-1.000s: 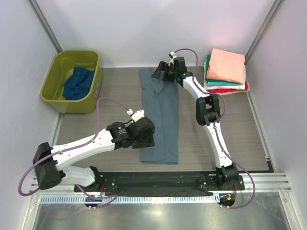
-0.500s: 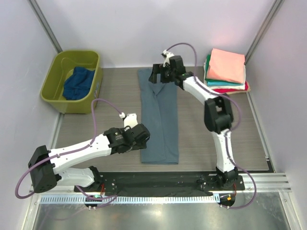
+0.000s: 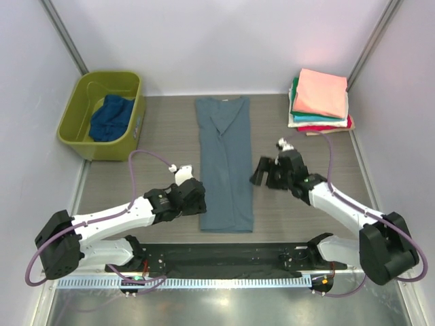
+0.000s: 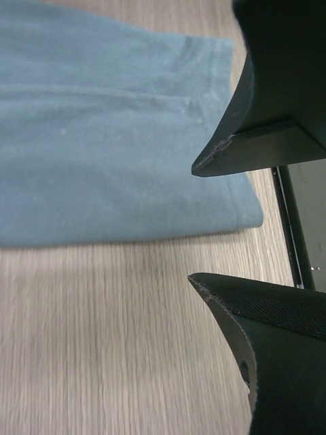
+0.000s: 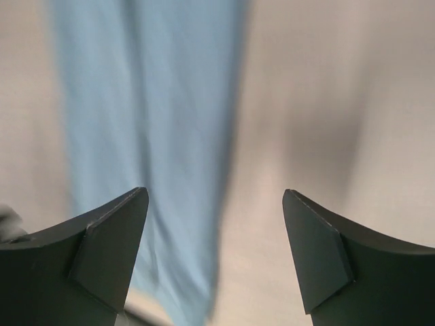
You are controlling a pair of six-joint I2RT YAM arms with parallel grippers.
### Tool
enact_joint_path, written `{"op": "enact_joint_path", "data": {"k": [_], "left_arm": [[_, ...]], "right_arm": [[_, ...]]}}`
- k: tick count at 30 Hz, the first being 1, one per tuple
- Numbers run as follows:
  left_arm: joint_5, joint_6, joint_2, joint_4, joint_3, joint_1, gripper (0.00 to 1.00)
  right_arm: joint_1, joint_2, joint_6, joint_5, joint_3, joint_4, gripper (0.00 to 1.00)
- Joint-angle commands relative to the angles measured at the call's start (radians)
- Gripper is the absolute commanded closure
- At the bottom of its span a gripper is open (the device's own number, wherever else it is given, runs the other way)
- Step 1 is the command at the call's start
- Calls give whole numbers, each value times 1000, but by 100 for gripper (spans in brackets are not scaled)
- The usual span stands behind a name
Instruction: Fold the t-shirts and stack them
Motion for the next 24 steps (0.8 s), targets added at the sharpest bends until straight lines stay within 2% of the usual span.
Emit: {"op": "enact_joint_path", "data": {"k": [1, 6, 13, 17, 20, 24], "left_arm": [[79, 31, -7, 143, -32, 3, 40], [148, -20, 1, 184, -92, 3, 44], [199, -92, -24, 236, -182, 3, 47], [237, -136, -46, 288, -260, 3, 48], [248, -158, -66, 308, -294, 3, 50], [259, -162, -88, 324, -314, 3, 50]], "right_arm": [[53, -141, 169, -34, -94, -89, 15], [186, -200, 255, -71, -220, -113, 21], [346, -172, 391, -46, -330, -11, 29], [387, -174, 436, -37, -384, 13, 32], [400, -171, 451, -43, -399, 27, 42], [410, -204, 473, -37, -421, 10, 50]]}}
